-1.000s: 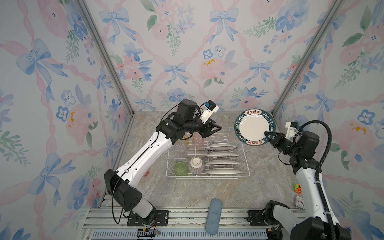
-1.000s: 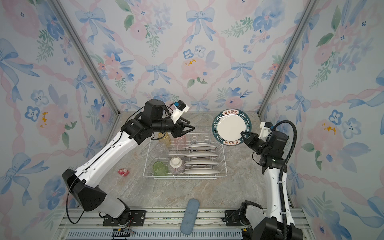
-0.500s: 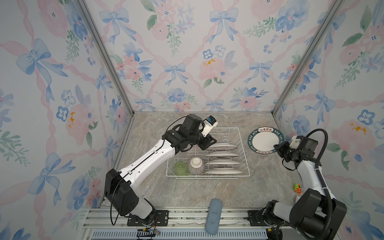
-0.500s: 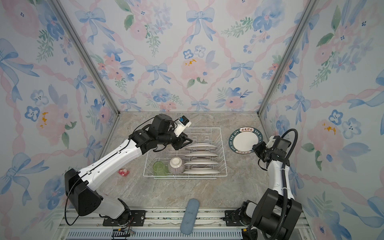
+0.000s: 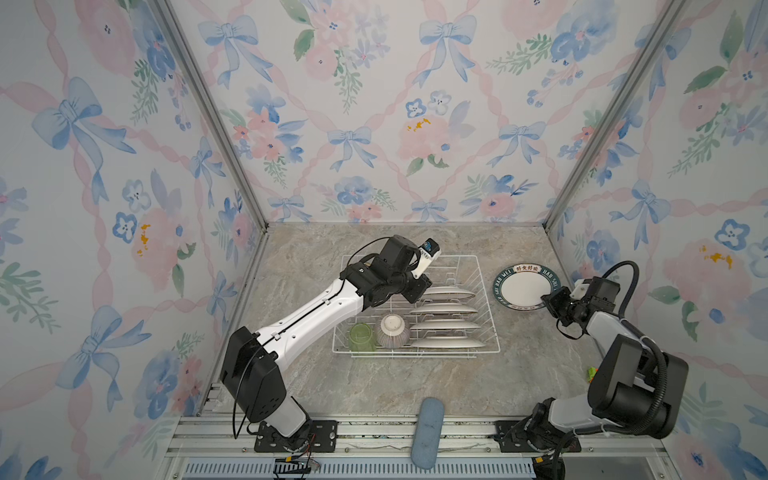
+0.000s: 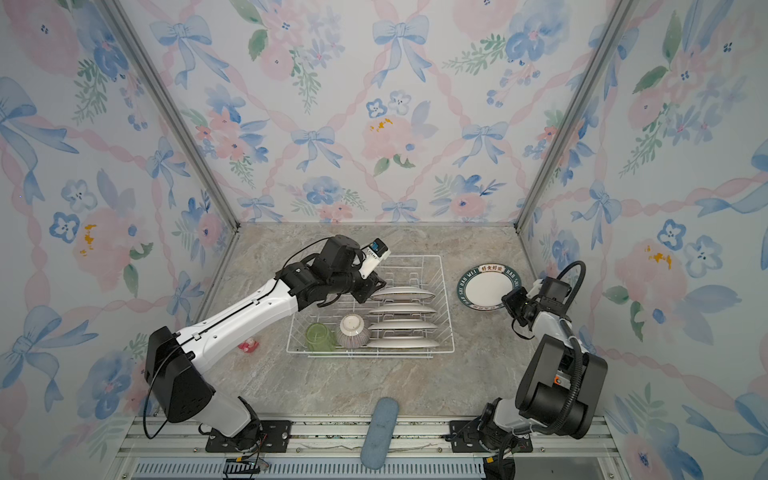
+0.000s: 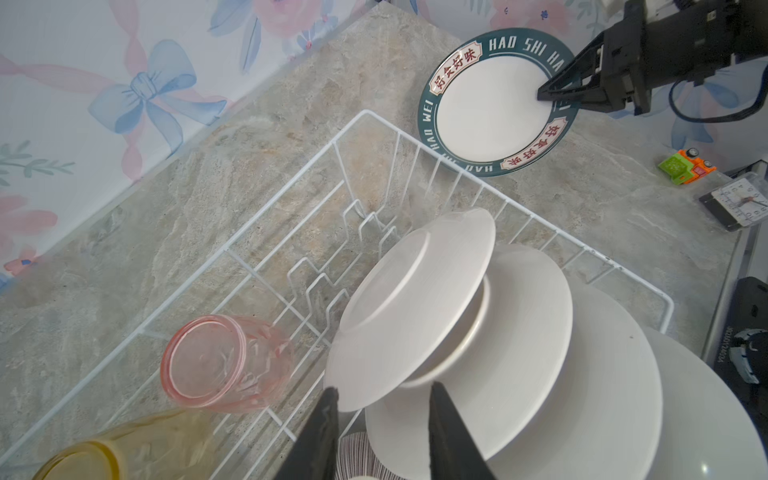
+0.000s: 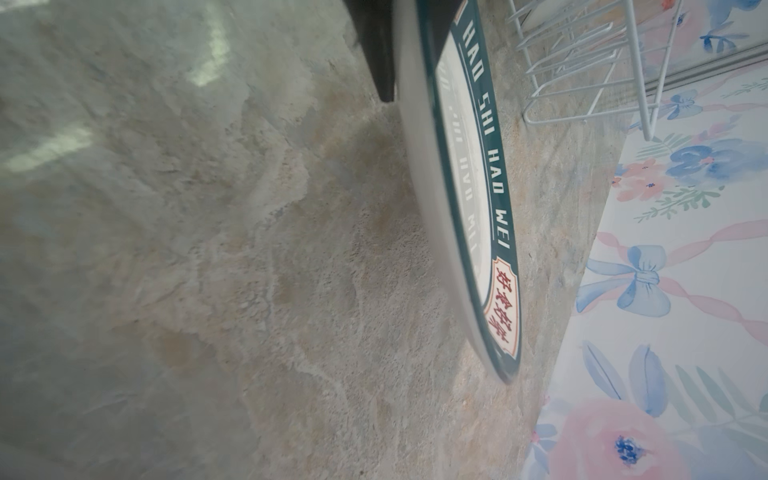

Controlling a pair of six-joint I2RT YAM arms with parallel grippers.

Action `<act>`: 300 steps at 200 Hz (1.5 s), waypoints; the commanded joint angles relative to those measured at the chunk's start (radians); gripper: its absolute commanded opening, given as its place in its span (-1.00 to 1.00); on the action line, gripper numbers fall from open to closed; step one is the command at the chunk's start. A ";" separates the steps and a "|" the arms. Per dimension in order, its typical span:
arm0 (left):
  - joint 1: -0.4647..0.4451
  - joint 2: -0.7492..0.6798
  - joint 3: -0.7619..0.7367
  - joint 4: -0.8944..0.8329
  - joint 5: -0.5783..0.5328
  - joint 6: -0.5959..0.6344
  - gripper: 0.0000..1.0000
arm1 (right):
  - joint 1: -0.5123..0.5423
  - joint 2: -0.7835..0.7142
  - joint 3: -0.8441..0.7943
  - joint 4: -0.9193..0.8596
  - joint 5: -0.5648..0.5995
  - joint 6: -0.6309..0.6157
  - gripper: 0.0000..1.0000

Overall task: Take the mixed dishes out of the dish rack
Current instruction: 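Lower the plate onto the table beside the rack and release it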

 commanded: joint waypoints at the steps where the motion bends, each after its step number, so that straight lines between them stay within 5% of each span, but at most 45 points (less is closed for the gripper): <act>1: -0.014 0.020 -0.008 0.020 -0.042 0.046 -0.42 | 0.013 0.053 0.001 0.115 -0.051 0.061 -0.80; 41: -0.040 0.034 -0.002 0.026 -0.127 0.069 -0.45 | 0.068 0.127 0.021 0.137 -0.045 0.054 -0.72; 98: -0.054 0.073 0.012 0.023 -0.082 0.082 -0.53 | 0.091 0.214 0.058 0.054 0.037 -0.013 -0.64; 218: -0.079 0.102 0.024 0.024 -0.156 0.101 -0.11 | 0.094 0.236 0.112 -0.133 0.163 -0.137 -0.38; 251: -0.079 0.086 0.020 0.023 -0.181 0.108 -0.09 | 0.091 0.232 0.121 -0.174 0.173 -0.149 -0.09; 280: -0.080 0.073 0.027 0.023 -0.190 0.122 0.11 | 0.075 0.159 0.111 -0.215 0.187 -0.166 0.14; 300: -0.090 0.076 0.037 0.024 -0.211 0.159 0.53 | 0.055 0.066 0.107 -0.266 0.198 -0.188 0.20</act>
